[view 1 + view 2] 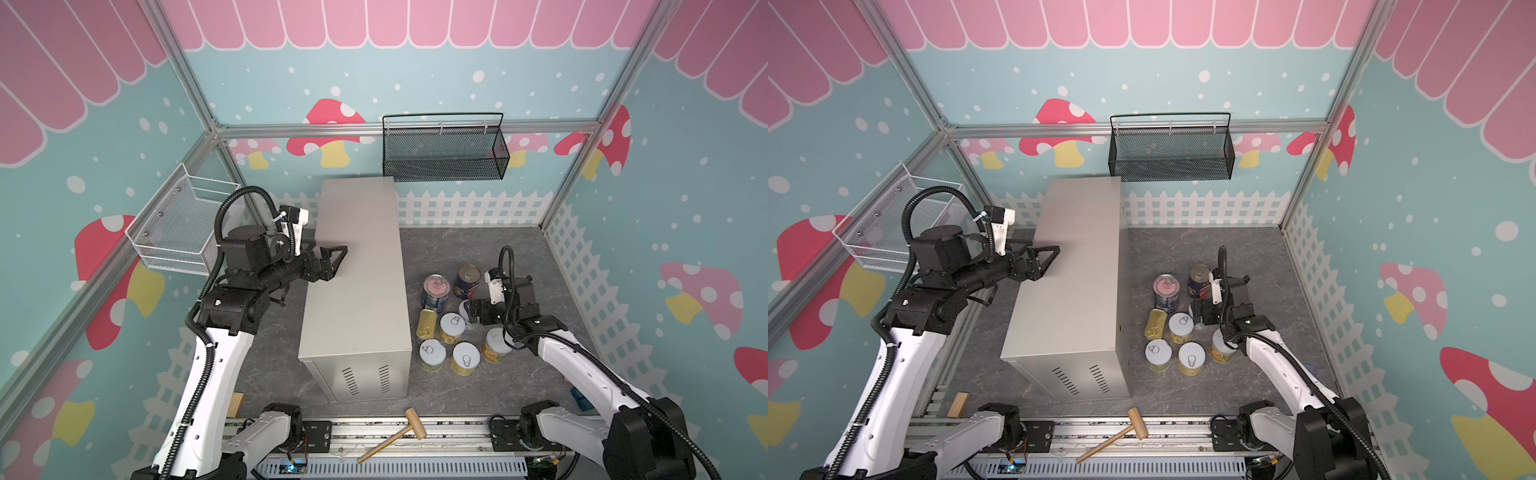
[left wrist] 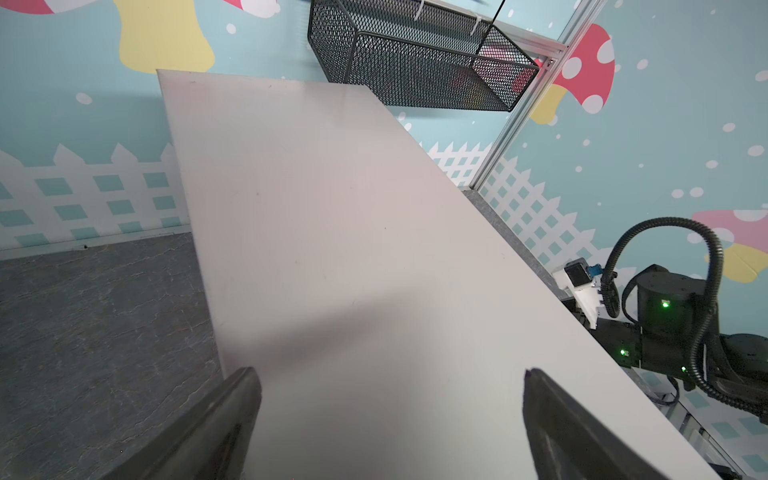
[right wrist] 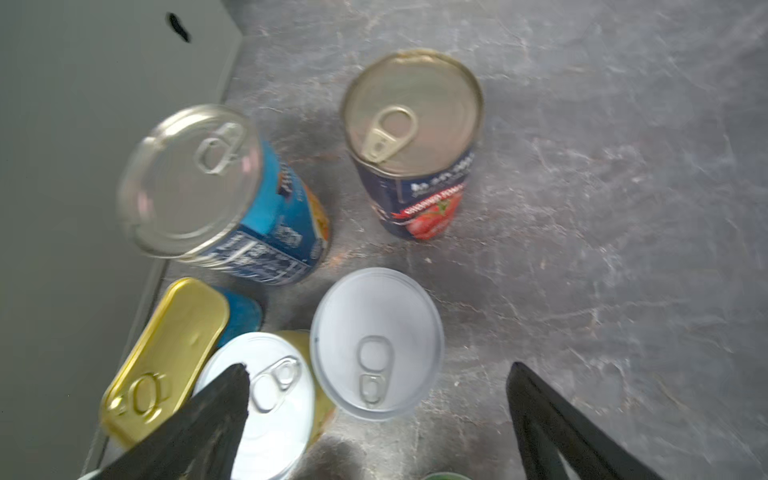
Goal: Place and organize the canned foods onto the counter
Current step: 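Lower the right gripper over the blue-labelled can and close on it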
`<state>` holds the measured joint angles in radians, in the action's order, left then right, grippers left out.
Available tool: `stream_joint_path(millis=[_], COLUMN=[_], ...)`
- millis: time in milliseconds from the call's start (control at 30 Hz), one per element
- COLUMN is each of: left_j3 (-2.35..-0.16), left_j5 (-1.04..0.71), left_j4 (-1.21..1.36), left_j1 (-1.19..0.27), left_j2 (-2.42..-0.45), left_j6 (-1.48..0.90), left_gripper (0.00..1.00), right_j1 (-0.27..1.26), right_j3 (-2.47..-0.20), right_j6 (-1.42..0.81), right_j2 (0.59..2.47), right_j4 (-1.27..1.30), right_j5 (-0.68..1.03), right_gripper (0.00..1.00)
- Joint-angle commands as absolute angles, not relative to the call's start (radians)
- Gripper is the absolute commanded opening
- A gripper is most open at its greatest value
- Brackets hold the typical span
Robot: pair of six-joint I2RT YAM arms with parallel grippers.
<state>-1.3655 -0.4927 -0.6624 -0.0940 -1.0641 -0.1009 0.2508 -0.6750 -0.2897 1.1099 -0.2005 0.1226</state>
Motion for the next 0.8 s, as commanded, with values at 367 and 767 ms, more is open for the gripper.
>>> stream_joint_path(millis=[367, 767], left_j3=[-1.351, -1.374], left_j5=[-0.512, -0.527], left_j4=[-0.649, -0.656], left_j1=[-0.105, -0.104], left_j2=[-1.062, -1.034], left_j6=[-0.098, -0.082], left_gripper=[0.99, 0.99], right_j1=[0.318, 0.399], right_j3=[-0.746, -0.791], right_j6=[-0.177, -0.229], right_j2=[1.193, 1.395], right_j4=[-0.093, 0.035], right_j5=[0.377, 0.223], right_gripper=[0.98, 0.99])
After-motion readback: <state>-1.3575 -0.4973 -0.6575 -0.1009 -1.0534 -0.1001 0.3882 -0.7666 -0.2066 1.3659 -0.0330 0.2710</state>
